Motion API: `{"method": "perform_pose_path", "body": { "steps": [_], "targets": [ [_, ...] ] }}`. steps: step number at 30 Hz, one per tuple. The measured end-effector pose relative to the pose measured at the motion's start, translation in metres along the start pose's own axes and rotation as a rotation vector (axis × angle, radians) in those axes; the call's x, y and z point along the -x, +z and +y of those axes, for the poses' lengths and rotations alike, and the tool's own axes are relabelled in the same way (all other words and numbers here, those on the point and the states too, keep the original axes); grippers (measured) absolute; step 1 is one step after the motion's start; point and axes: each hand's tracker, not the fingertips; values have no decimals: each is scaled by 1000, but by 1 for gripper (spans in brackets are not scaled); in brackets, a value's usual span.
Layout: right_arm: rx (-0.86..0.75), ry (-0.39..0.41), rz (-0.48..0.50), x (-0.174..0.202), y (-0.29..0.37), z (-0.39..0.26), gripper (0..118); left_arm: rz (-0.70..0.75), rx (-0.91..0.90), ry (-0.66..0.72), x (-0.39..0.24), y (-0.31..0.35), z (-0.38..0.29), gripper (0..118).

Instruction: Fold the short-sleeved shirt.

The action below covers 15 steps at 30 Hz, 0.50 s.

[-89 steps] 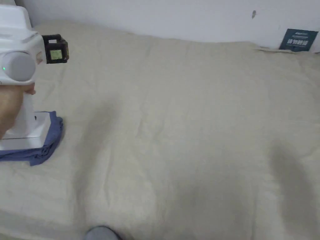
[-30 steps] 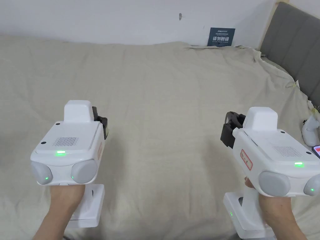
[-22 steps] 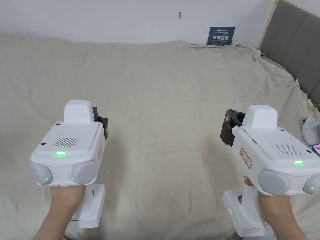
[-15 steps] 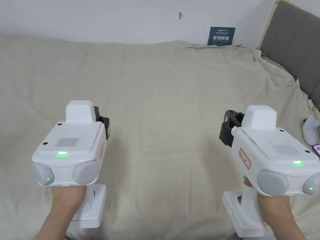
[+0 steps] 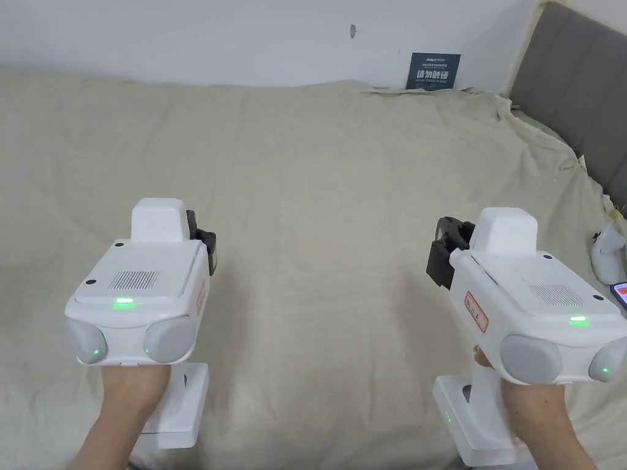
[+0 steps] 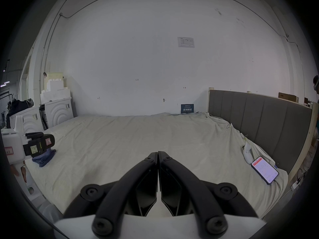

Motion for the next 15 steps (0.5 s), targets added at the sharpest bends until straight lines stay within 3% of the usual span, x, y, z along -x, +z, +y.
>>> {"method": "perform_pose_path", "body": {
  "steps": [15],
  "targets": [
    [-2, -1, -2, -2, 2, -1, 0, -7, -2, -15, -4, 1, 0, 0]
  ]
}}
